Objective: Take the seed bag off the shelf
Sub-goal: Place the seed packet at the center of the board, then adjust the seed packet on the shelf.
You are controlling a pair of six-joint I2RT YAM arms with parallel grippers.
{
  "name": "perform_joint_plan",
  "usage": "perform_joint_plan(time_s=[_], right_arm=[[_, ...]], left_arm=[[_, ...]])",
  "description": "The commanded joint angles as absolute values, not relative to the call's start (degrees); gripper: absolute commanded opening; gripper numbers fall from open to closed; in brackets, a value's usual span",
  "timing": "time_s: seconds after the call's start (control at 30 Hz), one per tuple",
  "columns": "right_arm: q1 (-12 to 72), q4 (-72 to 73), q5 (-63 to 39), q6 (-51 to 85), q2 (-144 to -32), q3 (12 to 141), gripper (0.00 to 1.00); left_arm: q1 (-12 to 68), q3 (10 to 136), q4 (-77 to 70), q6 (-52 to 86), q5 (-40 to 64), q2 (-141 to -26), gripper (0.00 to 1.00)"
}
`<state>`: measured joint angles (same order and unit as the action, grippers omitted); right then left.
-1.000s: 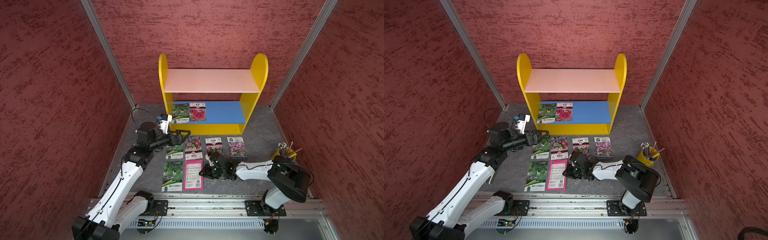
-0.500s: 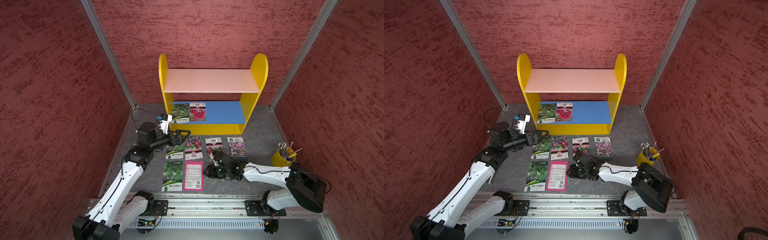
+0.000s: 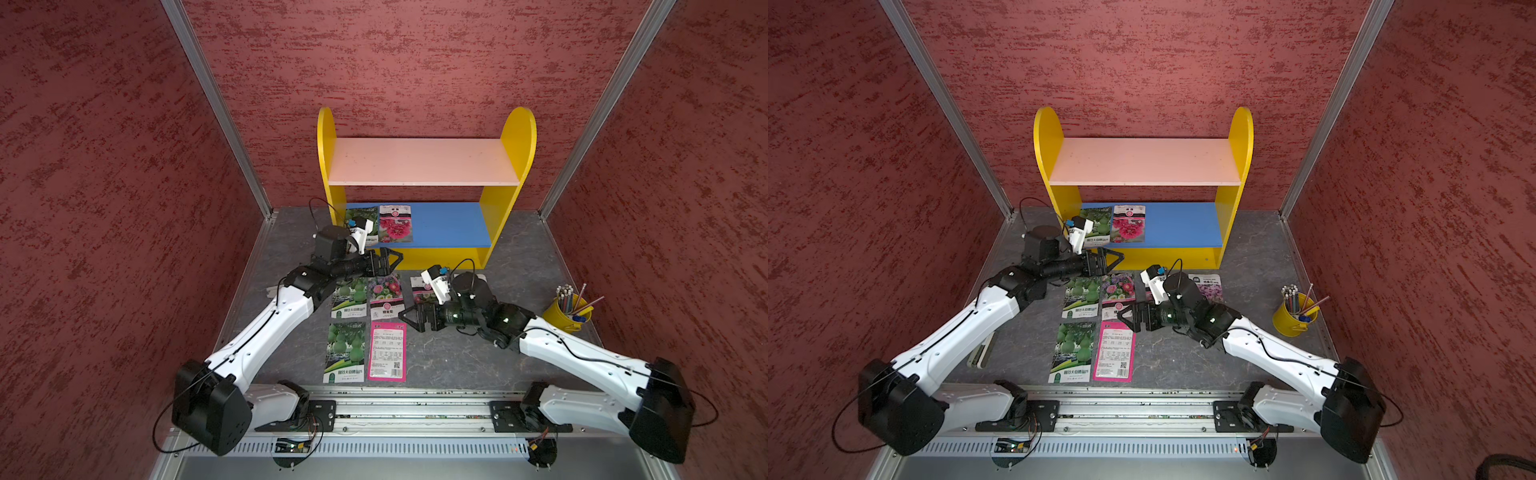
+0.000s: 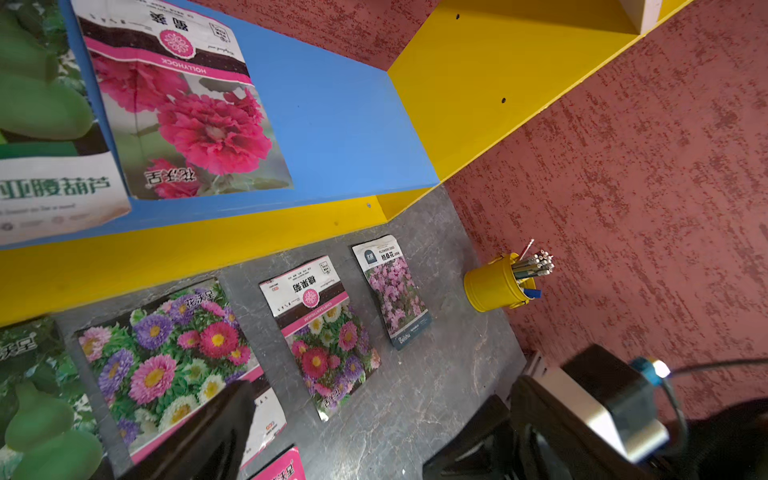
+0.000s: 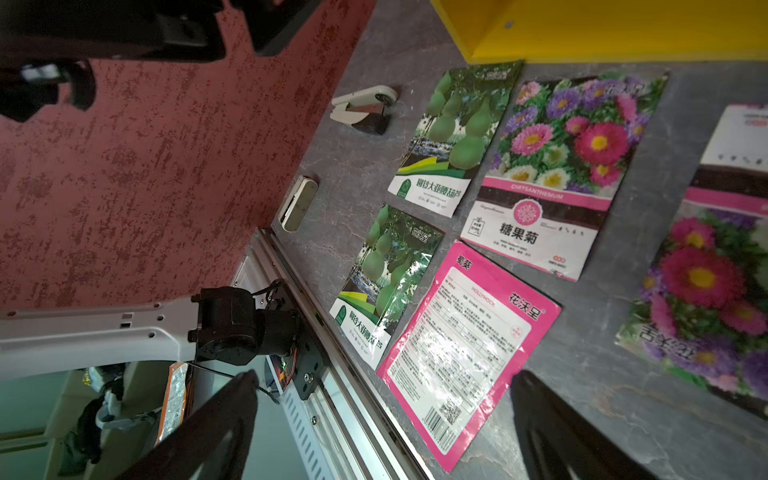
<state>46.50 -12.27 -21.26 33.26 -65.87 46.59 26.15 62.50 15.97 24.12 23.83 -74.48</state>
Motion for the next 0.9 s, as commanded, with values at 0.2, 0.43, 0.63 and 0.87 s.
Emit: perform_joint_plan(time_s=[0.2, 0.43, 0.63, 0.87], right_arm=[[41.29, -20.95, -17.31, 28.13, -56.08, 44.97, 0.98], [38.05, -22.42, -15.48, 27.95, -51.51, 42.67, 0.98], [37.46, -20.88, -15.48, 28.61, -52.18, 41.09, 0.98], [36.69, -20.23, -15.36, 28.63, -52.47, 40.08, 0.98]], left_arm=[[30.64, 73.55, 14.45, 16.98, 4.95, -89.76, 1.0], [32.11, 79.43, 10.09, 15.97, -2.97, -98.79, 1.0], [33.14, 88.75, 10.78, 11.54, -6.99, -107.57, 1.0], [33.38, 96.37, 11.53, 9.18, -15.78, -114.6, 1.0]])
